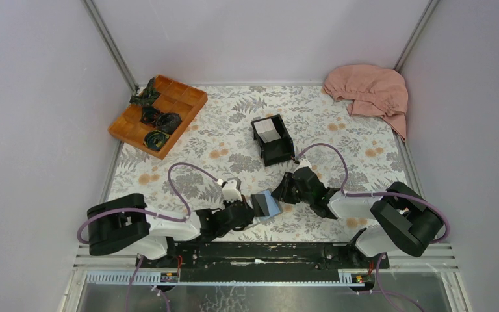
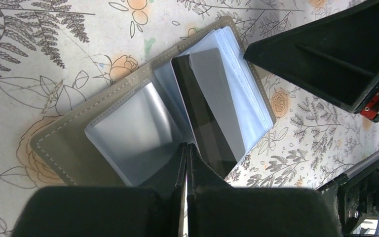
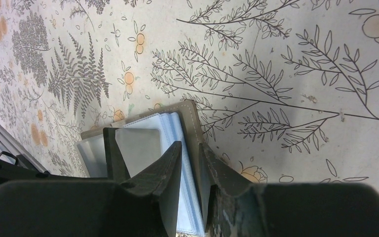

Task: Put the credit cards into the card holder
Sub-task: Insert the credit card into the card holder.

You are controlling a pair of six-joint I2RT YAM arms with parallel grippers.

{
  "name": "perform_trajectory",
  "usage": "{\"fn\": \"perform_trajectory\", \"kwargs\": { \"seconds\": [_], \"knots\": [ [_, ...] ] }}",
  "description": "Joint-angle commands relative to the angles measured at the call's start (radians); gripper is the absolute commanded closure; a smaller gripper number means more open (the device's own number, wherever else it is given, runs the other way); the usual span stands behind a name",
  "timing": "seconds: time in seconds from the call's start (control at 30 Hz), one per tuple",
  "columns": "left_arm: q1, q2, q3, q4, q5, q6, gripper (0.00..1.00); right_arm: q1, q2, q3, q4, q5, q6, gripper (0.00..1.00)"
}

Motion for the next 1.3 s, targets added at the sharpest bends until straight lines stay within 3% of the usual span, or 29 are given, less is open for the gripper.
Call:
{"fn": "perform_trajectory", "kwargs": {
  "seconds": [0.0,0.33,0.67,1.27],
  "knots": [
    [-0.016,-0.014,-0.001,-0.252,0.001,0.012,1.0,0.014,0.01,-0.014,-0.121,0.052,-0.039,0.73],
    [-0.019,-0.08,0.018,-0.371,-0.011,0.034,1.0,0.017,0.023,0.002,-0.125,0.049,-0.043,0.73],
    [-0.033,0.037,0.114,-0.36,0.027,0.102,1.0,0.02,0.024,0.008,-0.136,0.049,-0.049,0.73],
    [-0.073,0.09,0.201,-0.378,-0.001,0.101,1.0,0.04,0.024,-0.007,-0.121,0.06,-0.037,0.73]
  ]
}}
